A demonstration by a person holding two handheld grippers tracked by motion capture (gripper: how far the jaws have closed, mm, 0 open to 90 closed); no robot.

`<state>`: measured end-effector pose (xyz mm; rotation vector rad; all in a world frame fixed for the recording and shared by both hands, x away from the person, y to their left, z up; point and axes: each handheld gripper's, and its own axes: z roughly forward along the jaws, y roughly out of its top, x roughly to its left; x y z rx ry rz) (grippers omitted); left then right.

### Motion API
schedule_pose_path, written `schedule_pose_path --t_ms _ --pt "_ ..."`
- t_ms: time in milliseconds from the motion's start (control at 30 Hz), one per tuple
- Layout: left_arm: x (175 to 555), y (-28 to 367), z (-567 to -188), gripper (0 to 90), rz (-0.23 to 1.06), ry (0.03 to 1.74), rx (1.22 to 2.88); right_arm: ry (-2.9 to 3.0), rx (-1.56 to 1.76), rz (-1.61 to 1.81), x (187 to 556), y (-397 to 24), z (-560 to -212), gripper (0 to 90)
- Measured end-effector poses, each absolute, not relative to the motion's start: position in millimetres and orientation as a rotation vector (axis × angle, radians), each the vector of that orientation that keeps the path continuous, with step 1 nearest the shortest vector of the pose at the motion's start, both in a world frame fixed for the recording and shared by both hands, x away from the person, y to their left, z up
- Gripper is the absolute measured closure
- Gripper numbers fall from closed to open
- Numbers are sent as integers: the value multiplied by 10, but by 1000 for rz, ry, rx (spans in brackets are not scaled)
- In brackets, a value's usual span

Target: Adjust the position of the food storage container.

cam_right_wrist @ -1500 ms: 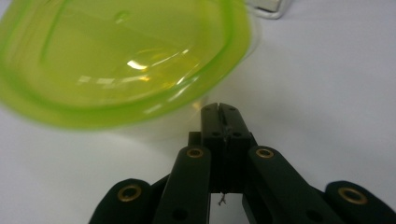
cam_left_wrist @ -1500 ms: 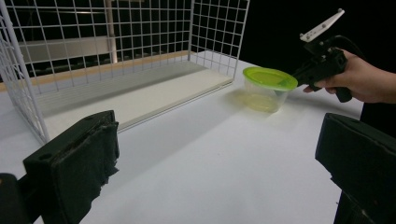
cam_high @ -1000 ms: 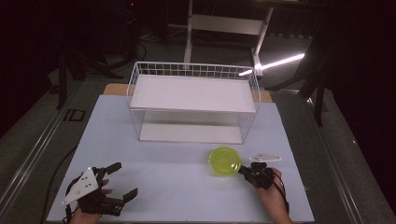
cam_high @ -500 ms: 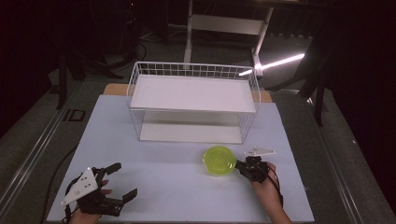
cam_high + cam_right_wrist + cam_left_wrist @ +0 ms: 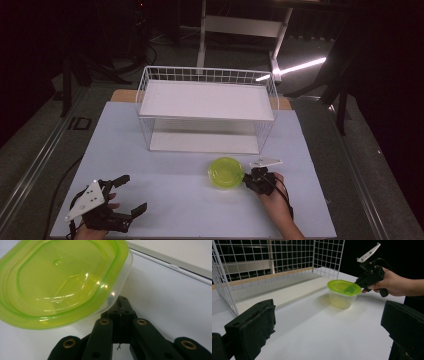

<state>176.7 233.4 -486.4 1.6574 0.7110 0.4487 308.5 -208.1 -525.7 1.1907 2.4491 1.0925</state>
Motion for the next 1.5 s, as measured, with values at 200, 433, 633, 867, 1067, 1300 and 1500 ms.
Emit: schedule_pose_path --t_ms 200,433,633,867,1067,1300,1500 --pt "1764 2330 -4864 5 447 709 1660 2476 1172 1104 3088 -1935 -5281 900" --pt "1765 2331 -4864 5 445 707 1660 2518 1125 1113 3094 -1706 -5298 900" --pt "1761 2332 -4863 5 444 706 1659 2551 1094 1119 3085 -1520 -5315 899" --pt "1756 2334 -4863 5 443 706 1661 2579 1076 1136 3068 -1337 -5345 899" --pt "1757 2329 -4866 5 441 706 1663 2595 1052 1142 3061 -1252 -5344 899" --pt "1773 2314 -4880 5 425 701 1672 2569 1034 1145 2963 -1343 -5250 898" --pt "1809 2282 -4881 5 396 683 1693 2526 1032 1191 2818 -1504 -5095 794"
